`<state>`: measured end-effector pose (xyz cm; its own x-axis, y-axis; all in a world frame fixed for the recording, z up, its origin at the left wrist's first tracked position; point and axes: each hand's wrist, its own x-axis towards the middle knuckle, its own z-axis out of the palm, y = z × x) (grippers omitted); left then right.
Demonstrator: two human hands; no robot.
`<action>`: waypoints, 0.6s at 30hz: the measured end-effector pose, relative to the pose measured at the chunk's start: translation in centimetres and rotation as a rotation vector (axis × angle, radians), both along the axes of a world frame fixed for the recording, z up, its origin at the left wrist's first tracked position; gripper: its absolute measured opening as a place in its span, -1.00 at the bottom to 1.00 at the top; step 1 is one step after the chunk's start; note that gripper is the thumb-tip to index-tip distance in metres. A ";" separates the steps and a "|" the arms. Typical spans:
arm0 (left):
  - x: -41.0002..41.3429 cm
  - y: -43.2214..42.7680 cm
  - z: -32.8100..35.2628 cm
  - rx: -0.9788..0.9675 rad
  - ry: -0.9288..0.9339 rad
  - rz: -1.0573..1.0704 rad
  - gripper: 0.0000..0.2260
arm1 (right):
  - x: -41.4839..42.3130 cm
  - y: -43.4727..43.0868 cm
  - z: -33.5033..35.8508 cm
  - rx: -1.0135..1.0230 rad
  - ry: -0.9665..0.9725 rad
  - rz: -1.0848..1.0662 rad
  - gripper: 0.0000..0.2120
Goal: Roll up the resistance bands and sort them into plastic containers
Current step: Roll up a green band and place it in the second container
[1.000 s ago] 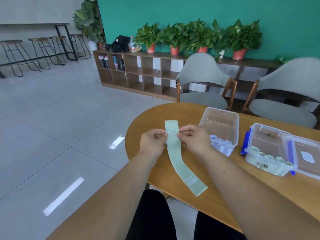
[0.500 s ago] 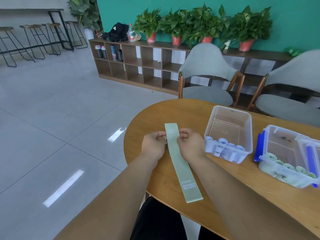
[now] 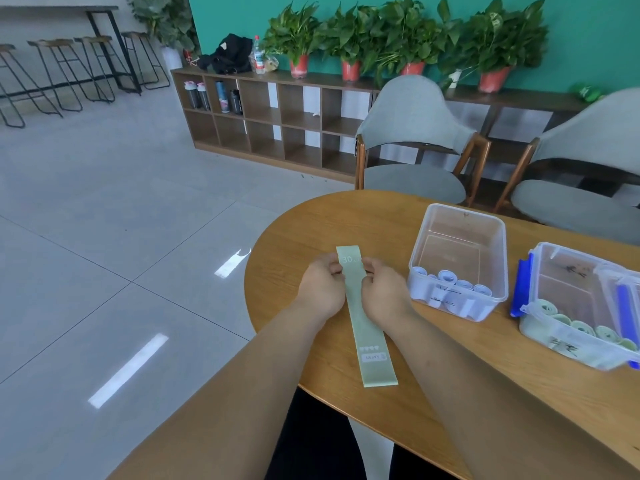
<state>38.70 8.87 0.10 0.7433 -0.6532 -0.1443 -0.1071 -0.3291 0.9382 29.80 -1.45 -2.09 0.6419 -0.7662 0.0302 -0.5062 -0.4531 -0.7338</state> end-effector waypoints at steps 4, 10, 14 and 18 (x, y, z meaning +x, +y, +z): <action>0.0 0.2 0.0 0.002 -0.015 0.076 -0.53 | -0.4 0.1 -0.6 -0.090 0.007 0.010 -0.52; -1.7 1.6 -1.3 0.102 -0.169 0.078 -0.61 | -1.5 1.5 -1.3 -0.171 0.059 -0.026 -0.53; -2.6 2.0 -0.5 0.051 -0.105 -0.015 -0.55 | -1.8 1.4 -0.8 -0.091 0.030 0.021 -0.50; -2.7 3.0 -0.5 0.101 -0.187 0.012 -0.56 | -3.2 1.6 -0.4 -0.055 -0.015 0.042 -0.52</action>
<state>36.01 11.91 -0.42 0.7711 -0.6331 -0.0675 -0.2713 -0.4226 0.8648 26.62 0.13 -2.50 0.6729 -0.7353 0.0810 -0.4751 -0.5134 -0.7146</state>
